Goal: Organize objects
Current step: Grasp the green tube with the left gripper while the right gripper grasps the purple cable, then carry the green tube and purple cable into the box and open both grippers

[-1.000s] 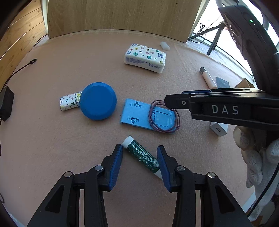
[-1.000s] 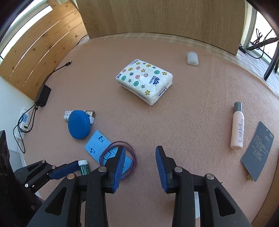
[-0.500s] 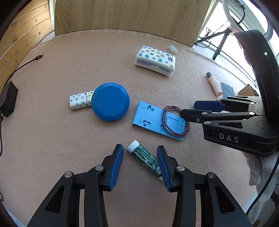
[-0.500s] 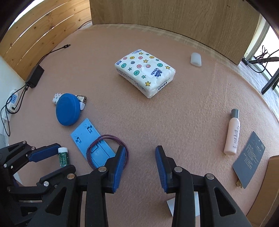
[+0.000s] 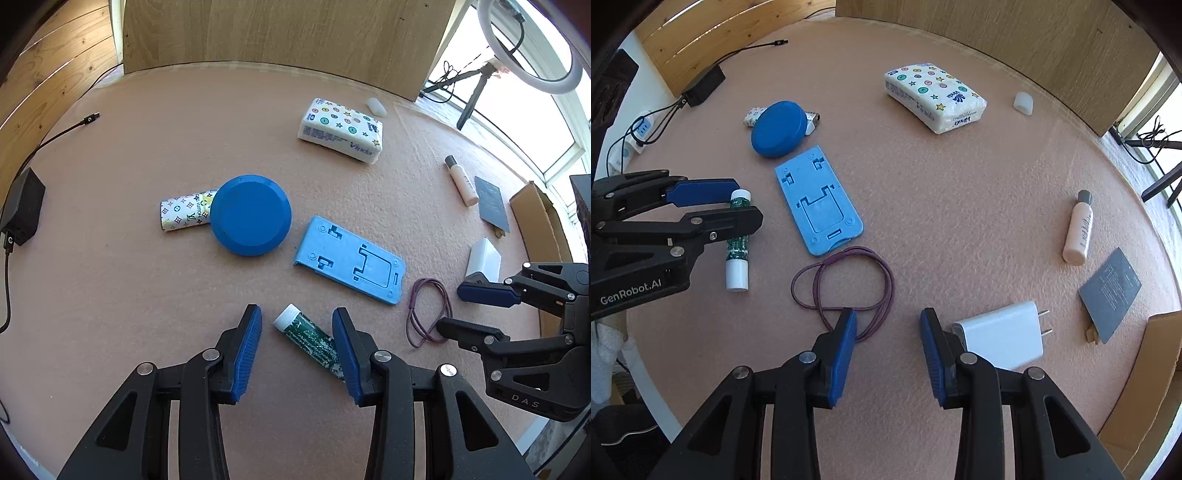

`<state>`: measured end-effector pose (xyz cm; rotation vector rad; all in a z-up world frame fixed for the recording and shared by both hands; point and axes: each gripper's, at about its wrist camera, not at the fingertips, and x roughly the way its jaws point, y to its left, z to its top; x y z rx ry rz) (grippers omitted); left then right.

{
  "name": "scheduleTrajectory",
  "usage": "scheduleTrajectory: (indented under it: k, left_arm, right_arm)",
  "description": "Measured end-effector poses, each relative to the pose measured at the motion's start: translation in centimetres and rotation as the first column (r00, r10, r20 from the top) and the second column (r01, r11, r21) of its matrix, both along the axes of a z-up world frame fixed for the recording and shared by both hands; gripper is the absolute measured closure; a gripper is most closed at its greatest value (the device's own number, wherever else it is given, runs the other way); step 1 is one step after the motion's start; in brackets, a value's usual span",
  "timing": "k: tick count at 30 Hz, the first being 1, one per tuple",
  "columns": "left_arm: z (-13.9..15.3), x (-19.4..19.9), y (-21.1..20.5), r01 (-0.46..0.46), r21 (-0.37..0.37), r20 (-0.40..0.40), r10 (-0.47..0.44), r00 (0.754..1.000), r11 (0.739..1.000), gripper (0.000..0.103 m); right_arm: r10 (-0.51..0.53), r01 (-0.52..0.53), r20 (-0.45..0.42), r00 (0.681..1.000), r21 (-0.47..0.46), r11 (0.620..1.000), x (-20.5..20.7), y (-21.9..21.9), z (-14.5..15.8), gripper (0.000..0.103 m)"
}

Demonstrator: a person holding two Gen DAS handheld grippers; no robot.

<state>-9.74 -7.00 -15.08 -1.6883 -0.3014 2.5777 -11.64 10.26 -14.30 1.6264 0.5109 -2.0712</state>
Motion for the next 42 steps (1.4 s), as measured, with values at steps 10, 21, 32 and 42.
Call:
scheduleTrajectory:
  k: [10,21,32,42]
  left_arm:
    - [0.0,0.2,1.7,0.035,0.003,0.015,-0.035,0.999,0.999,0.060]
    - [-0.1,0.4,2.2,0.043,-0.029,0.007,-0.043,0.999,0.999,0.082]
    - [-0.2,1.1,1.6,0.033,0.002,0.002,-0.033,0.999,0.999,0.087]
    - [1.6,2.3,1.9,0.028,0.047,-0.025,-0.027,0.999,0.998,0.087]
  right_arm:
    - [-0.127,0.126,-0.003,0.992,-0.142,0.982,0.4,3.2,1.3,0.070]
    - [-0.120,0.117,-0.009,0.993,-0.139,0.983,-1.0,0.8,0.2,0.071]
    - [-0.076,0.070,-0.053,0.996,-0.107,0.992,0.3,0.5,0.2,0.100]
    - [-0.173,0.152,-0.066,0.983,-0.244,0.958,1.9,3.5,3.9,0.100]
